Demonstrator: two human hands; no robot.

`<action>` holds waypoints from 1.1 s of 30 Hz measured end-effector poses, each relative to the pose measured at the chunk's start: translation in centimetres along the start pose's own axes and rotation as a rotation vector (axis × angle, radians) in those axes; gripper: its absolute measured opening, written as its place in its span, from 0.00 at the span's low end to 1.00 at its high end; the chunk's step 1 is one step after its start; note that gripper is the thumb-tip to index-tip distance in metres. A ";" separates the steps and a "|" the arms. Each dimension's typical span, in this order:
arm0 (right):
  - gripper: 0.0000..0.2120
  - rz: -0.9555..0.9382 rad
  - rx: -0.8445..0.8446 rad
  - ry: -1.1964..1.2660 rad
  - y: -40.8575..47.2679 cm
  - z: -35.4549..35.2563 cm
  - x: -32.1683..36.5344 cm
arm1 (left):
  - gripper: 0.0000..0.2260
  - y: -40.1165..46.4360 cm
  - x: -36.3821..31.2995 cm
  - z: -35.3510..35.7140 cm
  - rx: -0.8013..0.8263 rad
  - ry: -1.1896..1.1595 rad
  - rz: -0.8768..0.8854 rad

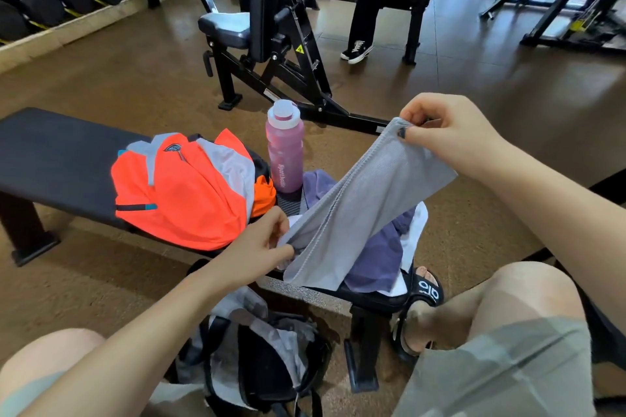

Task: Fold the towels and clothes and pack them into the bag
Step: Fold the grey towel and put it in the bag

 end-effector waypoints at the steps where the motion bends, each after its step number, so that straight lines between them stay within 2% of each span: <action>1: 0.07 0.005 -0.006 -0.001 0.0 0.0 -0.2 | 0.09 0.0 0.2 0.0 0.010 -0.021 -0.013; 10: 0.08 0.022 -0.034 -0.011 0.0 -0.3 0.1 | 0.09 0.1 0.0 -0.2 0.054 0.056 0.010; 12: 0.06 0.027 -0.047 -0.035 0.0 -0.7 0.3 | 0.12 0.1 0.2 -0.4 0.071 0.030 -0.031; 15: 0.05 0.059 -0.059 -0.076 0.1 -1.3 -0.1 | 0.17 0.0 0.5 -0.6 0.122 -0.145 -0.116; 18: 0.04 0.089 -0.062 -0.117 0.1 -1.3 -0.6 | 0.11 -0.3 0.8 -0.8 0.135 -0.377 -0.162; 24: 0.03 0.098 -0.061 -0.129 0.0 -1.3 -0.7 | 0.12 -0.8 2.4 -0.8 0.171 -0.512 -0.317; 27: 0.04 0.098 -0.053 -0.131 0.0 -1.3 -0.6 | 0.12 -1.2 2.4 -0.2 0.221 -0.750 -0.389; 31: 0.04 0.106 -0.059 -0.115 0.0 -1.4 -0.4 | 0.07 -1.4 2.6 -0.2 0.165 -1.027 -0.444; 33: 0.04 0.109 -0.054 -0.116 0.0 -1.2 -0.3 | 0.06 -1.3 3.1 -0.2 0.123 -1.011 -0.483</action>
Point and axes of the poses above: each hand's wrist, its own y-axis towards the middle knuckle, its own z-axis out of the palm, x = y × z, the point moved 7 cm from there along y, towards the middle knuckle, and after that the axes turned 1 degree about x, right-handed, at the moved point
